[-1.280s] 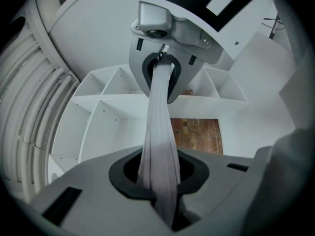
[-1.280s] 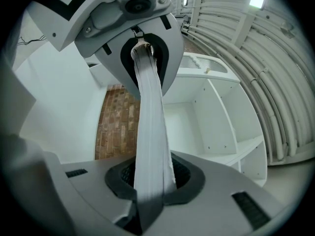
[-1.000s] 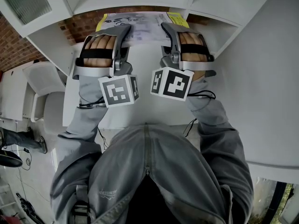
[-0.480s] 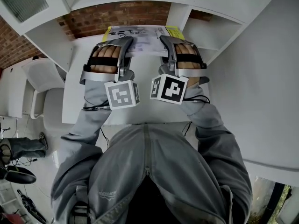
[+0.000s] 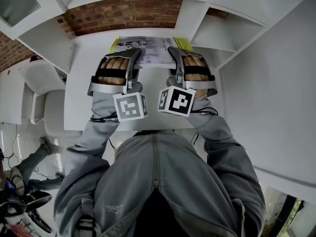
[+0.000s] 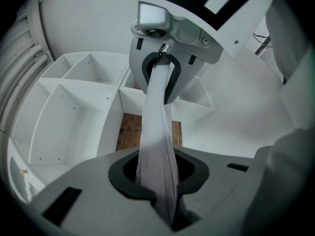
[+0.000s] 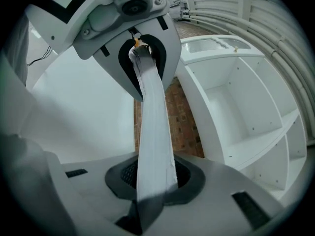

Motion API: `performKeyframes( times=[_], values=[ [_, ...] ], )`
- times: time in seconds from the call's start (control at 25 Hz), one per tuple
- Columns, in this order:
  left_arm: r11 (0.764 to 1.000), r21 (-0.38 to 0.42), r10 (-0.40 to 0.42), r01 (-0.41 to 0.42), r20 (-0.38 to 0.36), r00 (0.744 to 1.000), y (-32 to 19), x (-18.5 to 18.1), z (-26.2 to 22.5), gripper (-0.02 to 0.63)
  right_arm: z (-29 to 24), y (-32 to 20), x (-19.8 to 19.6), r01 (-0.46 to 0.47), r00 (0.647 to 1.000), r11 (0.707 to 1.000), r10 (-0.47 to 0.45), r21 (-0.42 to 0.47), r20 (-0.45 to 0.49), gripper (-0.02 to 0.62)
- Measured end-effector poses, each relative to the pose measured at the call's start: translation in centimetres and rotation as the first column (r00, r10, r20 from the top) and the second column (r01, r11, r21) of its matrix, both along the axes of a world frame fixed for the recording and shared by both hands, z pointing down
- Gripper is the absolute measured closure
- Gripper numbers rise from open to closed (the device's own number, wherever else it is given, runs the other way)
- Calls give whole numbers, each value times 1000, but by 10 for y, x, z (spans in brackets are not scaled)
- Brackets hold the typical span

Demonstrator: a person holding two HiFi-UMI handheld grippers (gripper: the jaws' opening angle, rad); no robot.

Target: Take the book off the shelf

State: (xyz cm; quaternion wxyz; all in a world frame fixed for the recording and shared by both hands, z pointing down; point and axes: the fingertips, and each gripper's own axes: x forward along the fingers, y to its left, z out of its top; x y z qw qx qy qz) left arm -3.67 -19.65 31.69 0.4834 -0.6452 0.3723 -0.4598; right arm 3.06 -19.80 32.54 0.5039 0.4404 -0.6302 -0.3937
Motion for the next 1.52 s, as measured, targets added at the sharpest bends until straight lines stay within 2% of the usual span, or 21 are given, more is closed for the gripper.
performKeyframes(
  times=[0.44,0.64,1.04,1.36,1.52],
  values=[
    [983,-184,-3,4,4,1000,-8,-5,79,531,75,-8,-6,-4,1000,986,6,-165,10,514],
    [974,-224,4,-2,10,1000,-9,-11,103,531,103,-7,-11,-9,1000,975,12,-223,9,514],
    [932,-361,24,-15,21,999,-8,-8,166,531,165,-4,-8,-26,1000,932,30,-361,7,514],
    [903,-430,36,-18,34,999,-11,-9,203,531,203,-5,-8,-20,1000,903,22,-428,0,514],
    [882,-472,31,-11,34,999,-11,-10,224,531,224,-4,-10,-23,999,879,32,-476,11,514]
  ],
)
